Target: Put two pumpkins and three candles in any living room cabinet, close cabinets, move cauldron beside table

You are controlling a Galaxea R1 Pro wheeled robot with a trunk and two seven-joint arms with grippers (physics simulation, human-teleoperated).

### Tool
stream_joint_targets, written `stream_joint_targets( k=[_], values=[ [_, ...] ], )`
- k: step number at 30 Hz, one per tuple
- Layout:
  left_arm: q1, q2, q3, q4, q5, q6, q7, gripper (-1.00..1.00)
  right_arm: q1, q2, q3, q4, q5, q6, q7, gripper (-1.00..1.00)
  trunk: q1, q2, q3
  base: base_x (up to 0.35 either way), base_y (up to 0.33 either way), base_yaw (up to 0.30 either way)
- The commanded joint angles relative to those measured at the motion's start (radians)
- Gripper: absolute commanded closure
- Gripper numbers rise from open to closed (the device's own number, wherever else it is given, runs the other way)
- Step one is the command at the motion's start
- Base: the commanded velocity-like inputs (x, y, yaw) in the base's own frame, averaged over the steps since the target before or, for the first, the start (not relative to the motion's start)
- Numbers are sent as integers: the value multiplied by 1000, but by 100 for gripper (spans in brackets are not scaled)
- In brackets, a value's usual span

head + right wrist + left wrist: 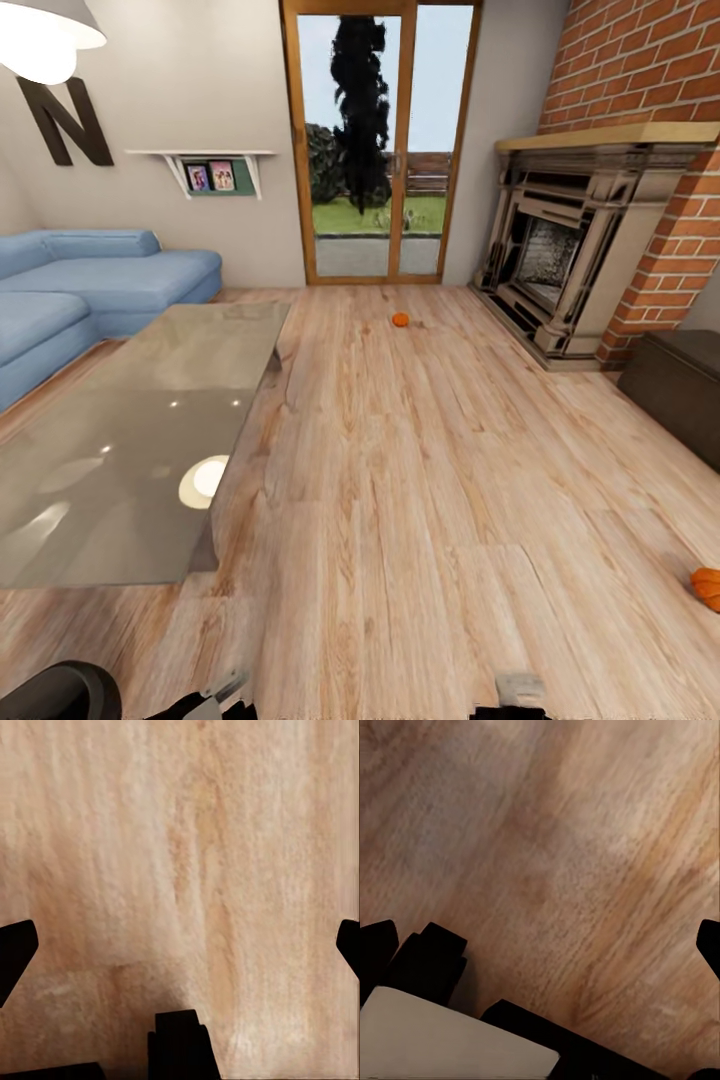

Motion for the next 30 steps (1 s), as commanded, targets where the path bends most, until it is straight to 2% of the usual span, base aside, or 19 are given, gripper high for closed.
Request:
stream_joint_targets(
  k=[1, 9, 23, 30],
  values=[
    [2, 0, 2, 5, 1, 1, 3, -100, 4, -1, 9, 5, -10, 1, -6, -100, 0, 0, -2, 0, 0, 0],
    [45, 0, 1, 11, 1, -1, 2, -100, 47, -10, 9, 11, -10, -2, -9, -100, 0, 0, -16, 0, 0, 0],
    [49, 0, 1, 11, 0, 2, 3, -100, 52, -10, 8, 9, -11, 5, -4, -100, 0, 0, -39, 0, 0, -4],
    [49, 2, 1, 10, -1, 1, 2, -100, 52, -8, 7, 10, -10, 4, 6, -100, 0, 0, -48, 0, 0, -175]
  ],
)
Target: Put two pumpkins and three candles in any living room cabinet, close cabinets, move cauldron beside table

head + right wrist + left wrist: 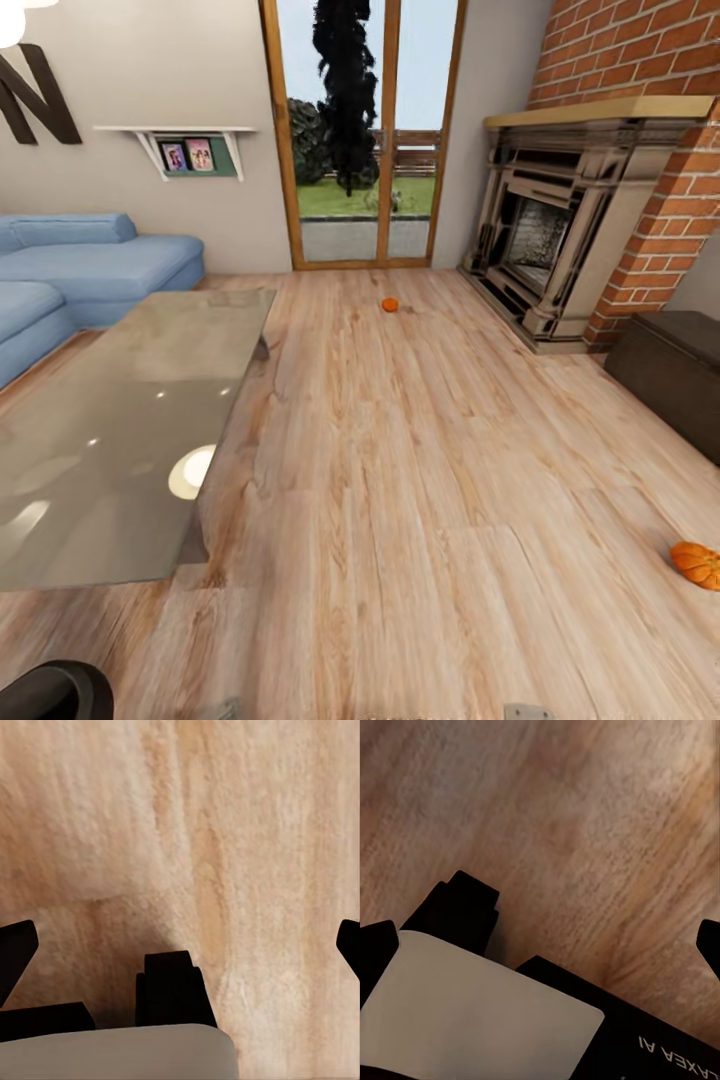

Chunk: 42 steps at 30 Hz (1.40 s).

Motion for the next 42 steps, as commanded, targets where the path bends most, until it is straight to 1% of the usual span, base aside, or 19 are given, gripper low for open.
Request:
stream_joint_targets(
  k=[1, 2, 4, 5, 8, 12, 14, 15, 16, 20, 23, 24, 26, 31, 35, 42],
  values=[
    [-1, 0, 2, 0, 1, 2, 3, -100, -1, 0, 9, 1, -10, 2, -1, -100, 0, 0, -2, 0, 0, -224],
    [-1, 2, 3, -1, 2, 2, 1, -100, -1, -1, 9, 1, -10, 2, 0, -100, 0, 0, -3, 0, 0, -227],
    [-1, 2, 4, -1, 2, 2, 1, -100, -1, -1, 9, 1, -10, 1, 1, -100, -8, 14, 1, 0, 0, -228],
    [-1, 10, 3, -2, 1, 1, 1, -100, -1, -1, 9, 1, -10, 0, 1, -100, -12, 21, 3, 0, 0, -230],
    [-1, 20, 2, -2, 2, 2, 1, -100, -1, -1, 9, 1, -10, 1, 1, -100, -23, 42, 9, 0, 0, -229],
    [-1, 21, 2, 0, 4, 11, 7, -100, -1, -2, 9, 1, -10, 1, 1, -100, -38, 70, 17, 0, 0, -213],
    [-1, 22, 2, 1, 4, 12, 22, -100, -1, -2, 10, 2, -9, 0, 1, -100, -46, 84, 21, 0, 0, -198],
    [-1, 21, 2, 1, 4, 12, 58, -100, -1, -1, 11, 3, -9, 0, 0, -100, -50, 91, 23, 0, 0, -198],
    [-1, 21, 2, 0, 4, 12, 74, -100, -1, -1, 11, 3, -9, 0, 0, -100, -54, 98, 25, 0, 0, -200],
    [-1, 18, 2, 0, 5, 12, 105, -100, 0, -1, 12, 5, -4, 0, 0, -100, -69, 126, 33, 0, 0, -187],
    [-1, 14, 2, 1, 5, 12, 110, -100, 4, -1, 13, 5, 2, 0, 2, -100, -81, 147, 41, 0, 0, -44],
    [1, 19, 8, -5, 4, 6, 105, -100, -2, -5, 10, -1, -2, -6, 7, -100, -81, 146, 41, 0, 0, 0],
    [3, 19, 19, -16, 4, -3, 103, -100, -13, -6, 9, -7, -3, -17, 11, -100, -81, 146, 41, 0, 0, 0],
    [5, 11, 20, -44, 4, -16, 99, -100, -41, -2, 2, -19, -8, -30, 9, -100, -81, 146, 41, 0, 0, 0],
    [5, 8, 20, -67, 4, -19, 98, -100, -44, 0, 1, -21, -8, -32, 9, -100, -81, 146, 41, 0, 0, -8],
    [5, 11, 20, -87, 3, -20, 98, -100, -44, -1, -2, -22, -16, -32, 8, -100, -81, 146, 46, 0, 0, -277]
  ],
)
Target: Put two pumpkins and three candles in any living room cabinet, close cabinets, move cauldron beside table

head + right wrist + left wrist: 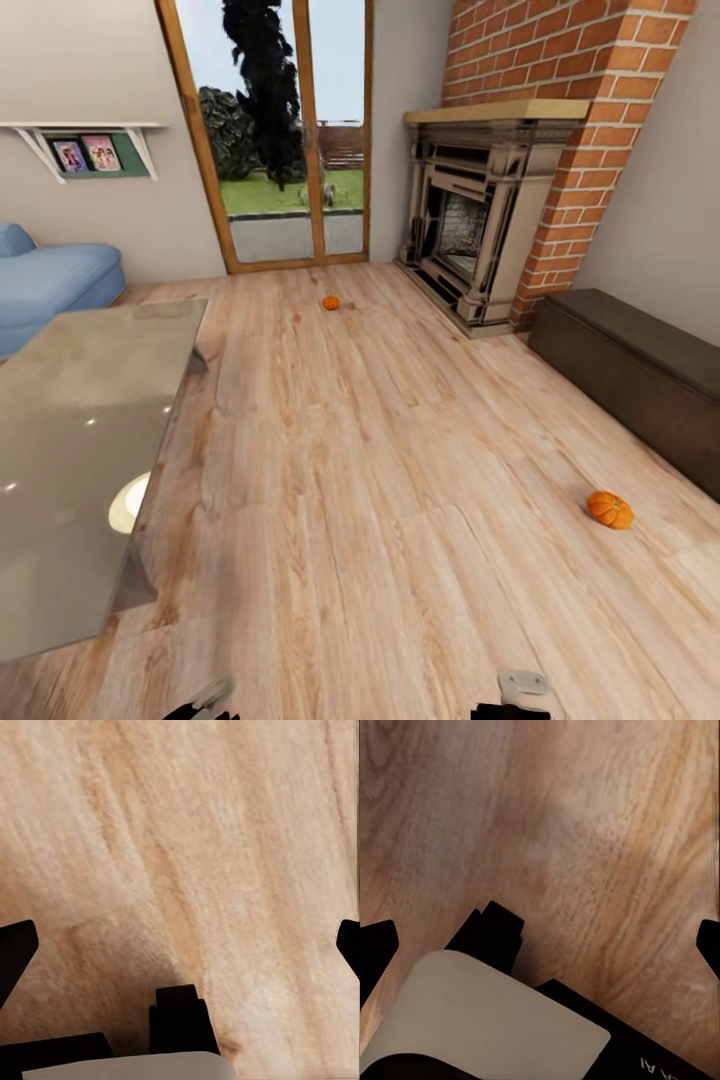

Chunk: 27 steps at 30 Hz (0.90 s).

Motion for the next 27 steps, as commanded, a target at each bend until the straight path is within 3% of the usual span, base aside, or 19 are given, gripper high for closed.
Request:
stream_joint_targets(
  k=[1, 15, 27],
  values=[
    [0, 0, 4, -3, -2, 6, 4, -100, -1, 1, 8, 1, -9, 3, -2, -100, 0, 0, 0, 0, 0, -291],
    [0, 1, 3, 1, -2, 6, 4, -100, 1, -2, 7, 2, -12, 2, -1, -100, 0, 0, 11, 0, 0, -291],
    [12, 19, -1, 13, -4, 7, 4, -100, 1, 2, 7, 2, -12, 1, -1, -100, 0, 0, 21, 0, 0, -290]
  ],
)
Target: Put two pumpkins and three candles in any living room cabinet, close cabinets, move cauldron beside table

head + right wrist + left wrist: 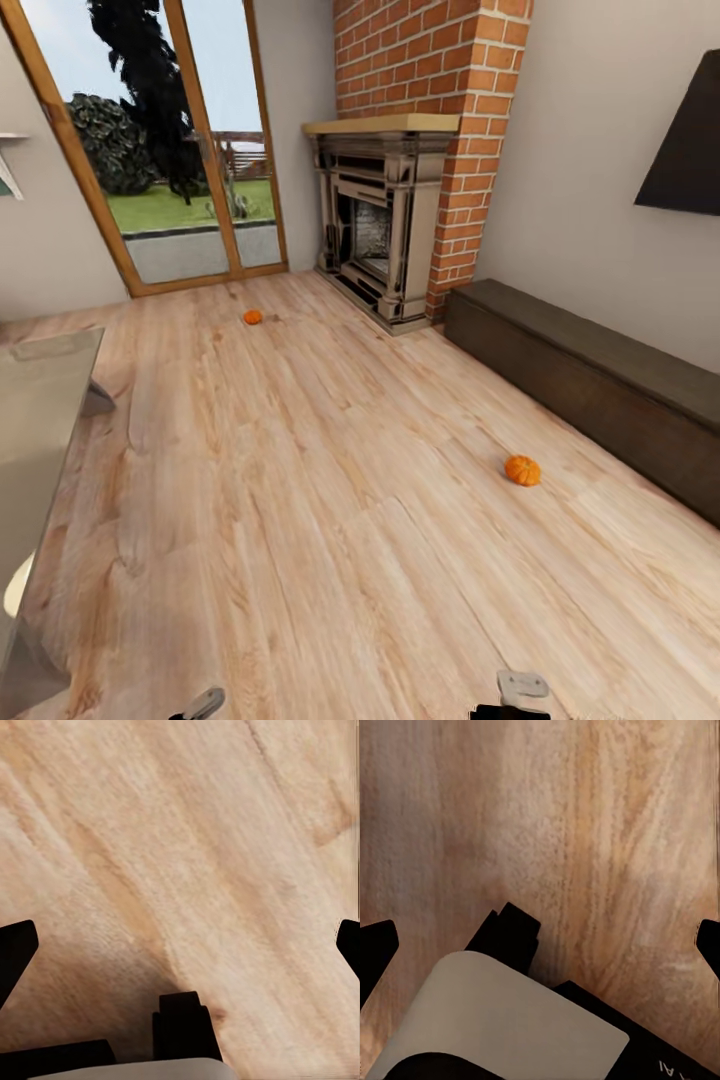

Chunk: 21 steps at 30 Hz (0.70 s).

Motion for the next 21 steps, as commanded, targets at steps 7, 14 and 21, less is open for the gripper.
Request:
stream_joint_targets(
  k=[7, 14, 21],
  values=[
    [1, -2, 5, -3, 0, 0, 4, -100, -1, 0, 9, 1, -9, 3, -2, -100, 0, 0, 5, 0, 0, -290],
    [1, -20, 4, -4, -1, -34, 3, -100, 7, -5, 9, 2, -9, -71, -2, -100, 0, 0, 11, 0, 0, -289],
    [1, -23, 3, -5, -2, -34, 2, -100, 8, -5, 9, 4, -9, -83, -2, -100, 0, 0, 17, 0, 0, -284]
  ],
)
